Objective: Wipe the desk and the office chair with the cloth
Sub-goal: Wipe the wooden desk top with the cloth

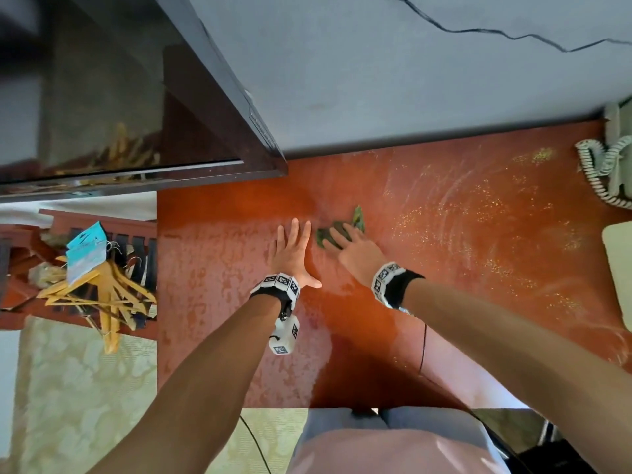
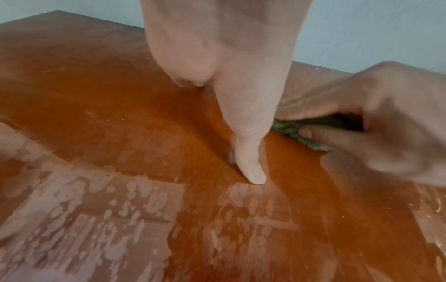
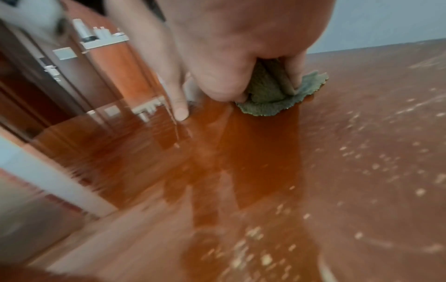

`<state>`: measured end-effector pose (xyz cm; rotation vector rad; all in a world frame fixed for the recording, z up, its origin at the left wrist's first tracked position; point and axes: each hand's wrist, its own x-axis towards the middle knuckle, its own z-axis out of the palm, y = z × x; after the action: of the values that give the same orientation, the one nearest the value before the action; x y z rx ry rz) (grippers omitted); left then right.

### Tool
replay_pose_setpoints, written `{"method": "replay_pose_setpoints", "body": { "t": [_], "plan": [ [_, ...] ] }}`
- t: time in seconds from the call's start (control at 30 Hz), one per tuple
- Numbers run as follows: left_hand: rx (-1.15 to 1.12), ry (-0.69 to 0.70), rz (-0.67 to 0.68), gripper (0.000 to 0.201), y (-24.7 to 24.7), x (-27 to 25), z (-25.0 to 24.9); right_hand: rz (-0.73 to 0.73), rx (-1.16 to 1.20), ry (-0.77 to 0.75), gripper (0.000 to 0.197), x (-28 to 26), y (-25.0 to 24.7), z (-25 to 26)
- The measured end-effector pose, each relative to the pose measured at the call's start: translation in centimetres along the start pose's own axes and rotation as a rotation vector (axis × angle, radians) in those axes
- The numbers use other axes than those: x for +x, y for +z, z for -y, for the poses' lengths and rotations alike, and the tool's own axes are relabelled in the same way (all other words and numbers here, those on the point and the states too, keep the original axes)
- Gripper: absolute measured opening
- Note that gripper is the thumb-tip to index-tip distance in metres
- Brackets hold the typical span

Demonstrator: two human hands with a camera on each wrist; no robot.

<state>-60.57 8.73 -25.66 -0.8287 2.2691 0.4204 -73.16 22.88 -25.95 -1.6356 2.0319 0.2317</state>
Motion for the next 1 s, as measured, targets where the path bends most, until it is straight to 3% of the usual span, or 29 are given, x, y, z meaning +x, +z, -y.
{"method": "replay_pose_setpoints", "body": {
  "t": [0.13,0.27,0.57,0.73,0.87,1.0],
  "plan": [
    [-0.001,0.004,-0.007,0.155,-0.1,0.0,-0.1,0.019,-0.041,-0.116,0.08,-1.0,2.1,1.8],
    [-0.006,0.006,-0.009,0.154,0.0,0.0,-0.2,-0.024,-0.084,-0.145,0.079,-0.1,0.9,0.4],
    [-0.004,-0.019,-0.017,0.157,0.7,0.4,-0.2,-0.196,0.112,0.212,0.068,8.1,-6.7,-8.2],
    [-0.005,-0.018,-0.007,0.156,0.4,0.2,-0.1,-0.253,0.194,0.425,0.059,9.3,-8.0,-13.2],
    [-0.015,-0.019,0.003,0.156,0.4,0.2,0.0,-0.254,0.221,0.492,0.061,8.1,-7.1,-12.6],
    [-0.012,-0.025,0.004,0.156,0.4,0.1,0.0,-0.184,0.186,0.412,0.076,5.4,-5.1,-8.1]
  ]
}}
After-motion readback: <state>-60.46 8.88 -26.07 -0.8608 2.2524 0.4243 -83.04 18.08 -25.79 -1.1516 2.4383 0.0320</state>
